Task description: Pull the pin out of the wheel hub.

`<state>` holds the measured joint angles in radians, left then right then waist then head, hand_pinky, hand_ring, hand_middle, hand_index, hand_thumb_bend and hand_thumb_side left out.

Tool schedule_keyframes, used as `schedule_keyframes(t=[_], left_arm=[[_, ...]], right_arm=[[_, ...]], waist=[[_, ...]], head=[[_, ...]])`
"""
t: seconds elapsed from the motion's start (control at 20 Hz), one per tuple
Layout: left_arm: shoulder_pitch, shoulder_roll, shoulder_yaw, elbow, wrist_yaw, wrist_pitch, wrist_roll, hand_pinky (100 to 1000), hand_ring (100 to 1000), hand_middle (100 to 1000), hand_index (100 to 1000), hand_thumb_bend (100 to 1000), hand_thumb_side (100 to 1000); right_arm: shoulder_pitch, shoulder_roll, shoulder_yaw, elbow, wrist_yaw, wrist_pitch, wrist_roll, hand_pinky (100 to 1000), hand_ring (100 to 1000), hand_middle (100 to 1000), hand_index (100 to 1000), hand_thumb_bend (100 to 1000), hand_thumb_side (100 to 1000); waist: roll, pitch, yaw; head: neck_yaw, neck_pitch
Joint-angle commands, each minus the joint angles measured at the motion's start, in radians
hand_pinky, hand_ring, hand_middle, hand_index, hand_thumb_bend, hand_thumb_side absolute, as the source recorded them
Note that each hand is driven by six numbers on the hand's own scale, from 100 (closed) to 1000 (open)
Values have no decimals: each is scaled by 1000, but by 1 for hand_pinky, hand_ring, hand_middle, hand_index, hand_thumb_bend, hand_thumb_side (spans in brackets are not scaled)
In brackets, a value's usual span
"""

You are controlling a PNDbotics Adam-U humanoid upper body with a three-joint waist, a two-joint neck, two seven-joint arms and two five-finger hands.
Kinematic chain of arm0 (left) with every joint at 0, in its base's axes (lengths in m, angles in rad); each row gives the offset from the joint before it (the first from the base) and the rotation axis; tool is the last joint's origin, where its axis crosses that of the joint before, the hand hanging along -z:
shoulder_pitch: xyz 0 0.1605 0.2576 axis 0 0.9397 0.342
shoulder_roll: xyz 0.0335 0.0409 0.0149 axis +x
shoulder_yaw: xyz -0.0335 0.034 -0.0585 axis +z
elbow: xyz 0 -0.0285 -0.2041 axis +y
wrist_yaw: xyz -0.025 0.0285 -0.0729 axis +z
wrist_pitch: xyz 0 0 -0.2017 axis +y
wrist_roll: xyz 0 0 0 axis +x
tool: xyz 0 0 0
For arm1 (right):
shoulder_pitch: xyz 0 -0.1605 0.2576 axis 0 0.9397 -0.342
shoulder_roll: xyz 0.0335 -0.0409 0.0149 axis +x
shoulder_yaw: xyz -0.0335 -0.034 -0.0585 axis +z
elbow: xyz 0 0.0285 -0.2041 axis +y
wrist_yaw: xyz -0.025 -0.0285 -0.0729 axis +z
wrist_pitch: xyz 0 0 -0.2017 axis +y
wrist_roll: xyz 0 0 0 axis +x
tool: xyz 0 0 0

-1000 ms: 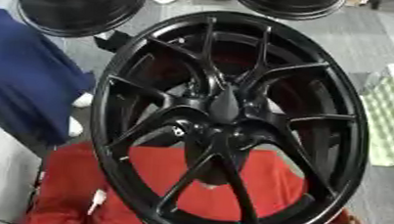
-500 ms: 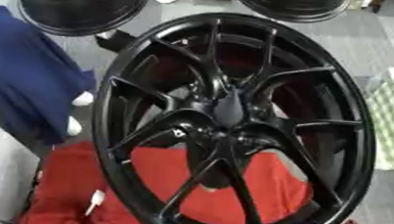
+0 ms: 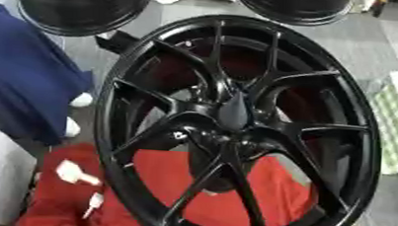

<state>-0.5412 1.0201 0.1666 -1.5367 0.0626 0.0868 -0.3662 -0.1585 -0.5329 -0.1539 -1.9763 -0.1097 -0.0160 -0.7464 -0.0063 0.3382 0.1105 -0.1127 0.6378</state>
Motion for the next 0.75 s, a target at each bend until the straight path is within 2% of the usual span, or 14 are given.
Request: schedule_keyframes(t=[0.05,0.1,0.2,0.3,0.5,0.75], left_arm=[[-4,23,28,-22,24,11,50,858,821,771,886,374,669],[-2,18,33,-31,37,15,79,849,804,749,861,293,661],[6,1,41,-66,88,13,169,837,784,725,833,222,626],[23,-35,45,-126,159,-9,295,827,768,717,831,198,597],[85,-171,38,-290,246,-66,524,833,787,747,858,206,585],[153,-356,36,-447,260,-104,635,839,798,763,875,238,575]], right_arm=[[-7,-16,-12,-24,-2,-2,-5,663,740,687,749,100,747],[-6,-16,-12,-24,-2,-1,-5,663,740,687,749,100,747],[-6,-15,-13,-24,-2,-2,-6,661,740,687,749,100,745],[-10,-14,-12,-24,-2,-4,-6,660,739,686,748,100,743],[-28,-11,-8,-24,-2,-3,-1,660,738,685,748,100,736],[-50,-16,3,-24,8,4,14,660,738,686,748,100,723]], waist=[[0,-25,2],[-1,-26,2],[-3,-28,3],[-5,-29,1],[-12,-32,-9],[-24,-41,-25]], head=[[3,-11],[3,-12],[3,-14],[7,-18],[17,-32],[29,-36]])
